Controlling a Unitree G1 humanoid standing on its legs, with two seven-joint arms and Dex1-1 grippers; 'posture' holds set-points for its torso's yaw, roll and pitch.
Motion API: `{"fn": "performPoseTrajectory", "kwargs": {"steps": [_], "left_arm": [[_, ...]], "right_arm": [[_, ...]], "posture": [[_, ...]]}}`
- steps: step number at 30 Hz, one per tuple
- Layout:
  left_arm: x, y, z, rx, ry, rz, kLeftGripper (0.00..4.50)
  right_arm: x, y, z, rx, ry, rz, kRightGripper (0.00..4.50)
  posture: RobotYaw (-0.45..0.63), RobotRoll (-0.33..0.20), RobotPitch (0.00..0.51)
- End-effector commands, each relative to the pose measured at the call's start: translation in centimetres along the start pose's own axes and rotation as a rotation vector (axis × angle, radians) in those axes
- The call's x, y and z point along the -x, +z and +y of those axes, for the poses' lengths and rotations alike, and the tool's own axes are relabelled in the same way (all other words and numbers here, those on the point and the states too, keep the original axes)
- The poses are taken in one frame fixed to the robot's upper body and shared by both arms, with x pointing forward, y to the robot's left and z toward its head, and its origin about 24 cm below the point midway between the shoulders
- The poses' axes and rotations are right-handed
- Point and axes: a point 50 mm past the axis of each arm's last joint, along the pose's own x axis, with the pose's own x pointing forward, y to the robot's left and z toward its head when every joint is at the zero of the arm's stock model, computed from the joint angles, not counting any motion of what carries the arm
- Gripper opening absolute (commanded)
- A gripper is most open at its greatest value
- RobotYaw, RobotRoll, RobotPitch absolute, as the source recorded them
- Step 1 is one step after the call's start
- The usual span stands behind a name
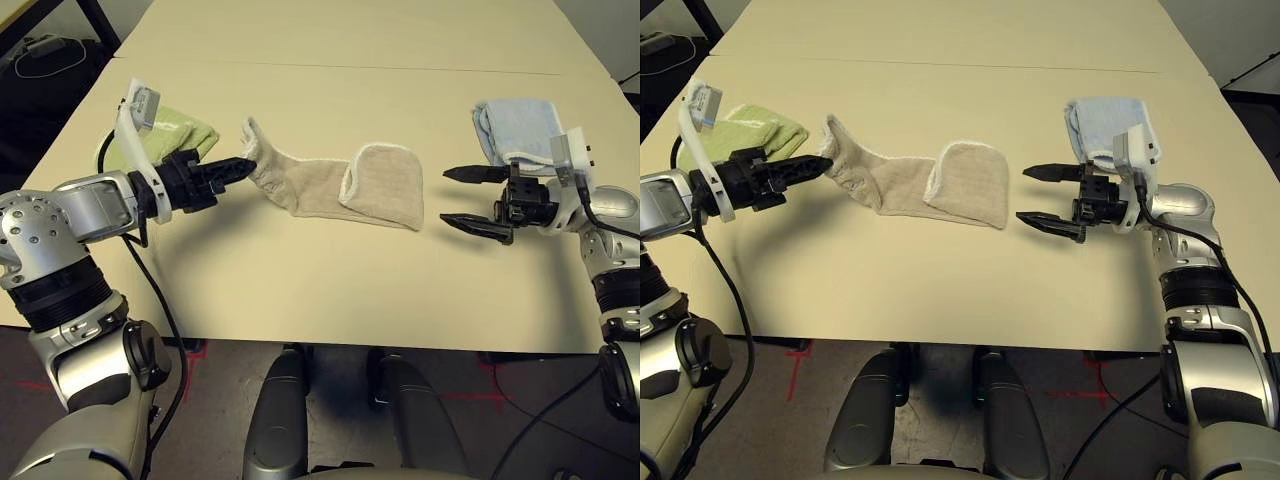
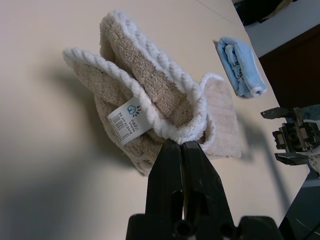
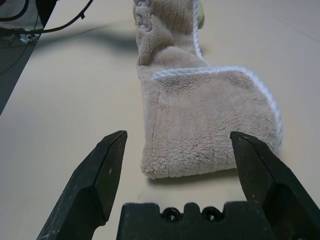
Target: Fold the towel and set it aside.
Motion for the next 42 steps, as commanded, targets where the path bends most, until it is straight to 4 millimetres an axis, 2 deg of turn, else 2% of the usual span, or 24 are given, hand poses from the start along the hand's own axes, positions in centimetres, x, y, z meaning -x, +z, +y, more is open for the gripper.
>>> {"fn": "performPoseTrajectory", "kwargs": {"steps": [1,10,15,30,36,42], "left_arm": [[-1.1,0.4,-1.0,-0.013,-0.039,-0.008,0.03],[-4.7,1.1,-3.4,-0.041,-0.158,0.021,0.03],[-6.0,1.0,-4.7,-0.058,-0.228,0.055,0.03],[-8.8,0.4,-6.9,-0.109,-0.349,0.113,0.03],[-10.4,-0.2,-7.6,-0.133,-0.377,0.129,0.03],[-11.1,-0.7,-6.9,-0.158,-0.357,0.141,0.03]], "right_arm": [[0.0,-0.2,0.0,0.001,0.003,0.01,4.5],[-0.2,-0.2,0.1,0.003,-0.001,0.007,4.5],[-0.1,-0.3,0.1,0.002,-0.007,0.009,4.5],[0.4,-0.3,-0.4,-0.054,-0.092,-0.019,4.5],[1.6,-0.6,-0.2,-0.074,-0.107,0.003,4.5],[3.5,0.0,-0.2,-0.081,-0.128,0.001,4.5]], "posture": [[0.19,0.0,0.212],[0.18,0.0,0.211],[0.18,0.0,0.211],[0.18,0.0,0.21],[0.17,0.0,0.204],[0.15,0.0,0.203]]}}
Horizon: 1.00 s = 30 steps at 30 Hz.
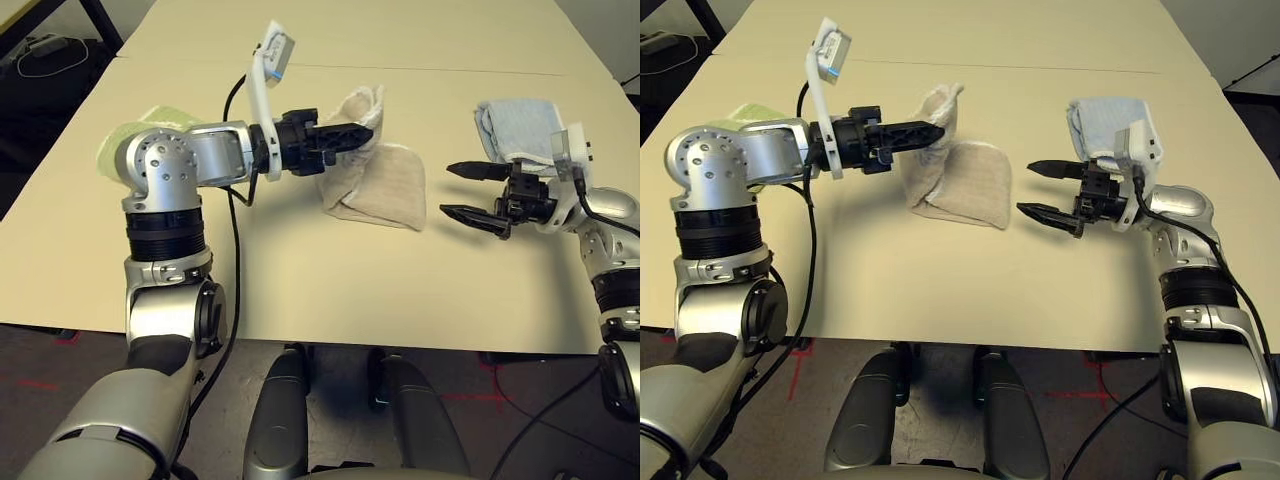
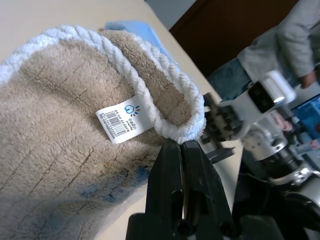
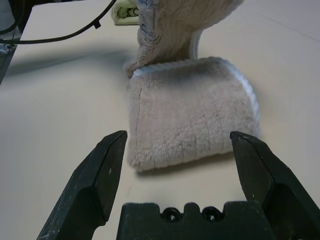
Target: Fold the towel and set it aside.
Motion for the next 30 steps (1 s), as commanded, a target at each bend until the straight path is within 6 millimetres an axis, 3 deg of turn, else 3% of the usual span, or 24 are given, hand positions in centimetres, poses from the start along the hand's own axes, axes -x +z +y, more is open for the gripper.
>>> {"fn": "performPoseTrajectory", "kwargs": {"steps": [1,10,20,30], "left_arm": [[-0.2,-0.3,0.6,-0.013,0.016,0.021,0.03],[0.3,-1.2,1.8,-0.015,0.053,0.052,0.03],[0.4,-2.1,2.6,-0.039,0.09,0.085,0.03],[-1.4,-1.6,-0.7,-0.055,-0.087,0.094,0.03]], "right_arm": [[1.8,0.2,0.0,-0.023,-0.027,-0.009,4.5],[4.1,1.0,-0.8,0.028,-0.036,0.028,4.5],[5.3,1.3,-2.0,0.071,-0.029,0.109,4.5],[4.6,0.7,-2.0,0.069,-0.018,0.121,4.5]], "posture": [[0.14,0.0,0.204],[0.13,0.0,0.205],[0.13,0.0,0.213],[0.14,0.0,0.217]]}}
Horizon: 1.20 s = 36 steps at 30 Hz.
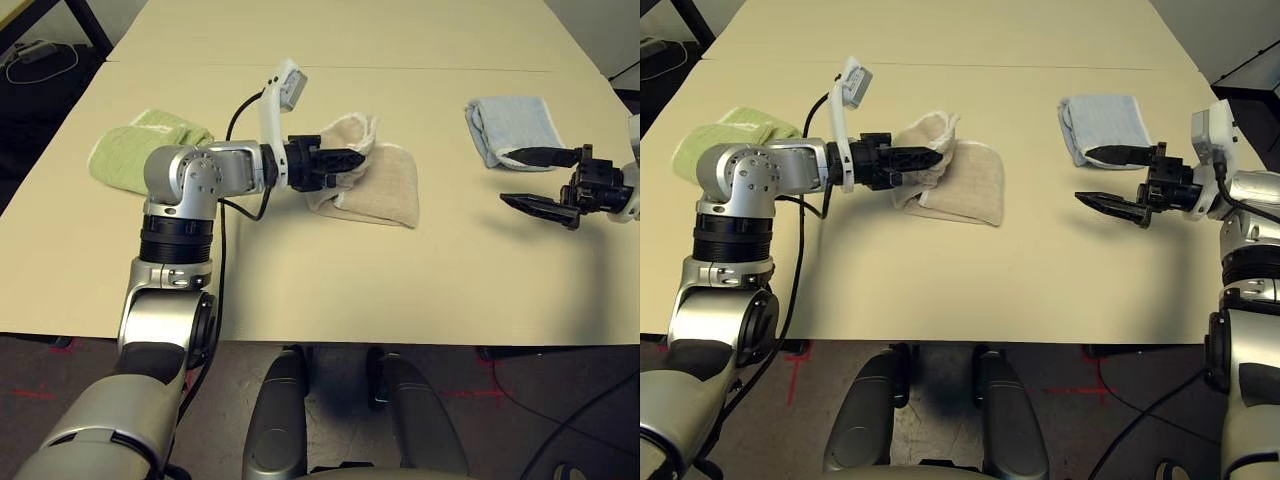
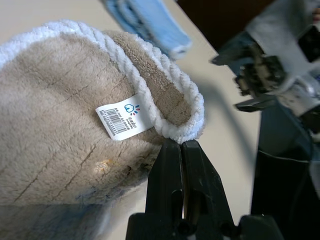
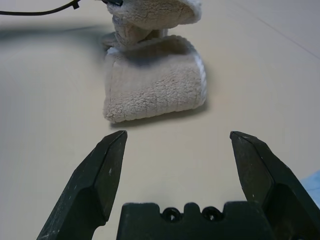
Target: Fold the towel and set it aside.
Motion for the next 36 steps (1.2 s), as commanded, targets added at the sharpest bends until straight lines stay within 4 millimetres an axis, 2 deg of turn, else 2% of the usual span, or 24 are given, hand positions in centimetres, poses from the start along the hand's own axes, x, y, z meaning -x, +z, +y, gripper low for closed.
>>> {"fn": "performPoseTrajectory", "kwargs": {"steps": [1,4,10,13,18,22,36], "left_arm": [[-0.6,0.7,-2.4,-0.023,-0.126,0.016,0.03],[-0.8,0.8,-3.5,-0.033,-0.18,0.041,0.03],[-1.3,0.0,-3.0,-0.077,-0.142,0.109,0.03],[-1.7,-0.7,-2.6,-0.101,-0.123,0.152,0.03],[-2.4,-2.1,-0.4,-0.136,-0.025,0.201,0.03],[-2.7,-2.2,0.5,-0.168,0.015,0.201,0.03],[-4.8,-1.3,-1.4,-0.209,-0.089,0.214,0.03]], "right_arm": [[0.0,-0.6,0.3,-0.015,0.011,0.016,4.5],[-0.2,-0.7,0.3,-0.017,0.013,0.016,4.5],[-0.5,-1.0,0.4,-0.021,0.021,0.015,4.5],[-0.6,-1.1,0.5,-0.021,0.022,0.015,4.5],[-0.6,-1.2,0.6,-0.021,0.024,0.014,4.5],[-0.6,-1.3,0.7,-0.024,0.026,0.014,4.5],[-1.0,-1.5,0.8,-0.027,0.031,0.014,4.5]], "posture": [[0.14,0.0,0.217],[0.14,0.0,0.217],[0.14,0.0,0.218],[0.14,0.0,0.219],[0.14,0.0,0.219],[0.13,0.0,0.221],[0.14,0.0,0.217]]}}
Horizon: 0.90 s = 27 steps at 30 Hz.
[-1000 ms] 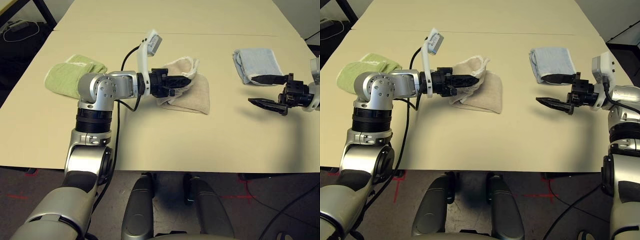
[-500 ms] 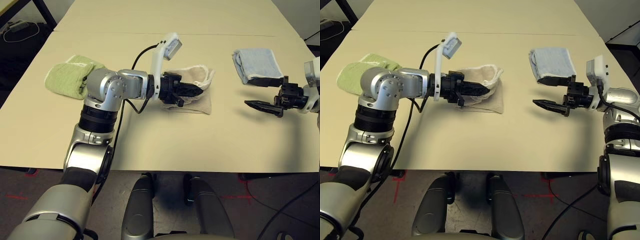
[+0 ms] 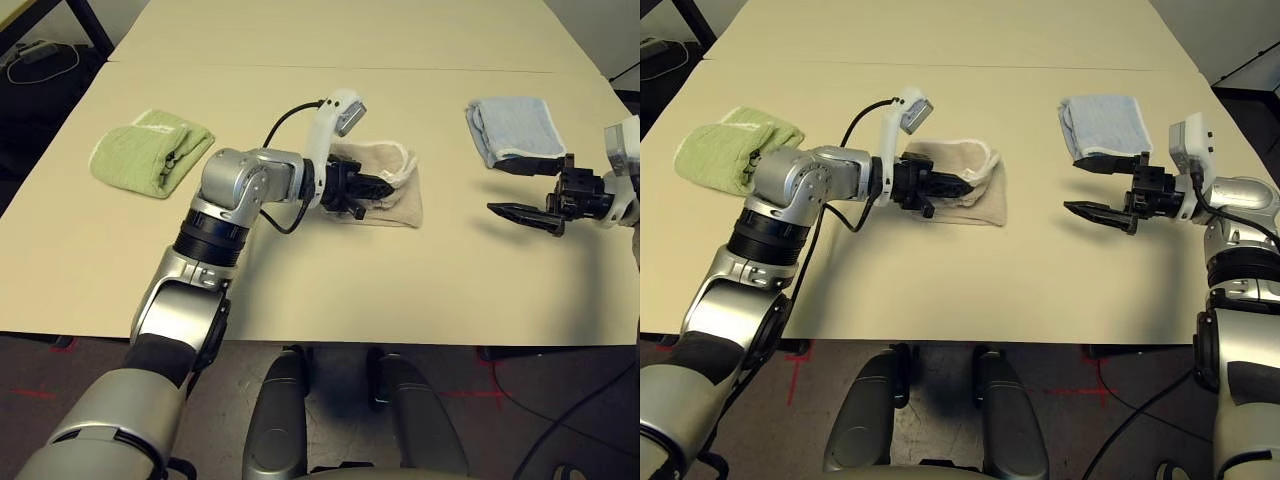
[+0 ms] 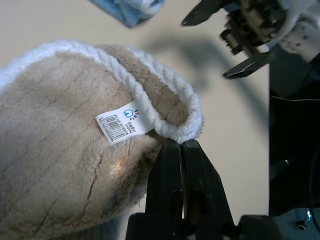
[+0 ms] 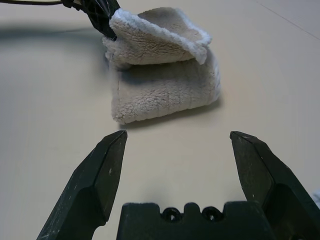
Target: Fold the towel and set it aside.
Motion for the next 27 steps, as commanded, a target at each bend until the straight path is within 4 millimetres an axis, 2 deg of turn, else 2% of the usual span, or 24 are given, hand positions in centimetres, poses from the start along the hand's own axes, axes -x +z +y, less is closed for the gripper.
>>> {"fn": "performPoseTrajectory", "kwargs": {"steps": [1,6,9,14,19,27], "left_arm": [[-1.0,0.4,-0.6,-0.017,-0.027,0.019,0.03],[-2.0,-0.2,-0.6,-0.027,-0.025,0.049,0.03],[-2.3,-1.1,0.1,-0.043,0.011,0.091,0.68],[-2.2,-3.0,1.1,-0.082,0.066,0.176,2.5],[-1.9,-3.7,2.0,-0.137,0.116,0.216,4.37],[-0.5,-3.0,0.6,-0.138,0.013,0.226,4.44]], "right_arm": [[0.2,-0.4,0.2,-0.006,0.005,0.018,4.5],[0.2,-0.4,0.2,-0.004,0.005,0.018,4.5],[0.2,-0.4,0.2,-0.002,0.004,0.016,4.5],[0.1,-0.4,0.2,0.002,0.004,0.015,4.5],[-0.1,-0.4,0.2,0.005,0.006,0.013,4.5],[-0.2,-0.3,0.0,0.009,-0.001,0.017,4.5]], "posture": [[0.14,0.0,0.217],[0.13,0.0,0.213],[0.13,0.0,0.213],[0.13,0.0,0.209],[0.13,0.0,0.206],[0.14,0.0,0.202]]}}
